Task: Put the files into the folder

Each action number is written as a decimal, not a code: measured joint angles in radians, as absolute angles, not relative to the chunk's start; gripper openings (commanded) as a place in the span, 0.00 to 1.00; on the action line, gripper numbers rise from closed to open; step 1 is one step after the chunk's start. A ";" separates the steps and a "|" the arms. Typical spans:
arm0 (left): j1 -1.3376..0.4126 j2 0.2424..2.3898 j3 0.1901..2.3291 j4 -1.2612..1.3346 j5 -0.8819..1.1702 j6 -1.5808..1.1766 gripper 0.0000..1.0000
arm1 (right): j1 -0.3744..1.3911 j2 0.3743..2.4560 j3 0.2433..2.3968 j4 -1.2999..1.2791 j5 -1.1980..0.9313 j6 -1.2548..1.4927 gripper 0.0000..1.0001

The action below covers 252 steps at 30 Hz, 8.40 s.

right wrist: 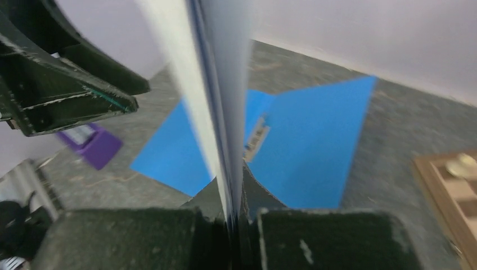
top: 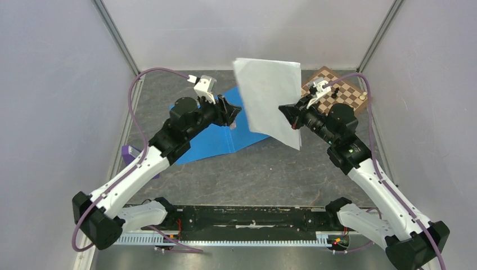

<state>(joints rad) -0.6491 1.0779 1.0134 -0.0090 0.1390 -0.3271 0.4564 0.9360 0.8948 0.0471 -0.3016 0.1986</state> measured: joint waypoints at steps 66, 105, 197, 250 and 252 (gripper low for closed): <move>-0.550 2.061 1.410 -0.157 -0.360 -0.538 0.02 | 0.469 0.956 1.045 -0.308 -0.070 0.165 0.00; -0.862 1.480 1.006 -0.403 -0.269 -0.816 0.15 | 0.447 1.156 0.574 -0.280 0.073 0.347 0.00; -0.661 1.509 0.774 -0.234 -0.149 -0.843 0.02 | 0.575 1.376 0.608 -0.096 -0.029 0.275 0.18; -0.727 1.633 0.926 -0.282 -0.094 -0.816 0.02 | 0.480 1.340 0.685 -0.191 -0.093 0.295 0.92; -0.727 1.638 0.930 -0.282 -0.094 -0.817 0.02 | 0.480 1.341 0.685 -0.185 -0.105 0.296 0.92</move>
